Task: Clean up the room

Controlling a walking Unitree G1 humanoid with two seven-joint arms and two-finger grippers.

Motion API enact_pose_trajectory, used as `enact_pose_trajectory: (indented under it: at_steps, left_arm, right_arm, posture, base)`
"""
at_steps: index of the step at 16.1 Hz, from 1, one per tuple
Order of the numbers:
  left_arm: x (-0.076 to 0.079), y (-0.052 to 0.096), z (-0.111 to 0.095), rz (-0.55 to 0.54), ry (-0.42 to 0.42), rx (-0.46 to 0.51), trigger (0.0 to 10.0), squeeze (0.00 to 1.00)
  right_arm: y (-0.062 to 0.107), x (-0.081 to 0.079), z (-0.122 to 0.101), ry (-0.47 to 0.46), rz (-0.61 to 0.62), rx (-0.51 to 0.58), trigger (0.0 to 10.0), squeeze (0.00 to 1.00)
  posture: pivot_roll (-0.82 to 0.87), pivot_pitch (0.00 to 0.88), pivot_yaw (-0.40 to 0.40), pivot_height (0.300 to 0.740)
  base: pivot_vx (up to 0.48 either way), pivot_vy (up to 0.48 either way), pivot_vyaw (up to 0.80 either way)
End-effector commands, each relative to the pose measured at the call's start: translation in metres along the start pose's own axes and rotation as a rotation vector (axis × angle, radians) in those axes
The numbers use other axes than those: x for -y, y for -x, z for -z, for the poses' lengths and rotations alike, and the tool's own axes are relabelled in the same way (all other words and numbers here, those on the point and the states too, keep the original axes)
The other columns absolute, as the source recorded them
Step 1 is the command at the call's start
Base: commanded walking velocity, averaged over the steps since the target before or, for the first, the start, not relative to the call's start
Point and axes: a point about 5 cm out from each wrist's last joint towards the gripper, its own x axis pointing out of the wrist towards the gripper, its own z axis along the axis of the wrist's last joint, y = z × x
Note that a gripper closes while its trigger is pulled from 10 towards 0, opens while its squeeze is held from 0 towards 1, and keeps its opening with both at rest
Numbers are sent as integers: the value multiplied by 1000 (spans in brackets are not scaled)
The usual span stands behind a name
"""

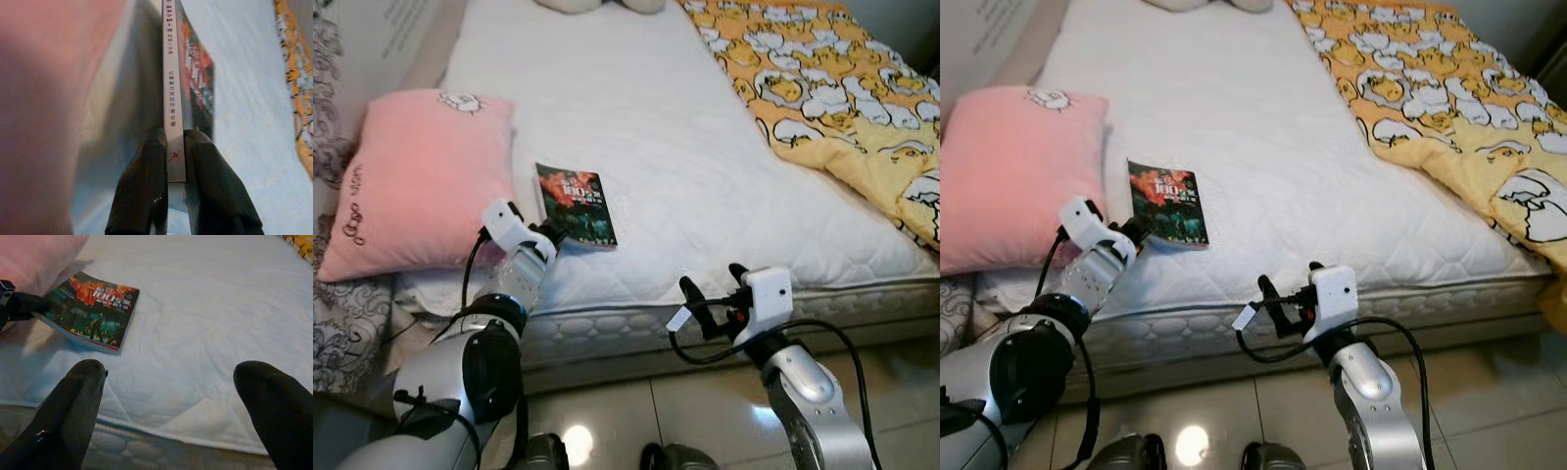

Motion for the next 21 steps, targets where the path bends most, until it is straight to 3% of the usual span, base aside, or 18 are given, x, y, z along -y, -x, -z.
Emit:
enact_pose_trajectory:
  at_steps: [1,2,3,4,6,7,11,15,21]
  left_arm:
    - [1,0,3,-1,-54,-12,0,0]
    - [1,0,1,-3,-79,-7,0,0]
    - [1,0,1,-11,-92,-5,1725,0]
    - [1,0,0,-18,-113,-2,10000,0]
    - [0,0,-3,-40,-129,16,10000,0]
    - [0,0,-5,-54,-144,23,10000,1000]
    - [-4,0,-16,-131,-199,69,10000,1000]
    - [0,-1,-20,-138,-231,96,10000,1000]
    - [14,1,24,-105,-142,14,10000,1000]
  right_arm:
    - [3,2,-2,9,3,-4,10000,0]
    - [4,0,-2,9,-2,-10,10000,0]
    - [3,-1,-2,10,-5,-11,10000,0]
    - [3,-1,-2,10,-7,-13,10000,0]
    - [2,-1,-3,10,-8,-15,10000,0]
    - [2,-1,-3,10,-8,-16,10000,0]
    - [-1,-2,-3,9,-12,-16,10000,0]
    - [-4,-2,-3,5,-15,-14,10000,0]
    - [-7,-4,-2,0,-20,-11,10000,0]
  posture:
    - [-206,148,-107,740]
    - [-204,148,-107,740]
    - [-202,147,-107,740]
    - [-201,147,-107,740]
    - [-198,145,-107,740]
    - [-197,145,-106,740]
    - [-182,134,-101,740]
    - [-167,131,-98,740]
    - [-159,116,-84,740]
  base:
    - [0,0,0]
    - [0,0,0]
    - [0,0,0]
    - [0,0,0]
    - [0,0,0]
    - [0,0,0]
    - [0,0,0]
    - [0,0,0]
    - [0,0,0]
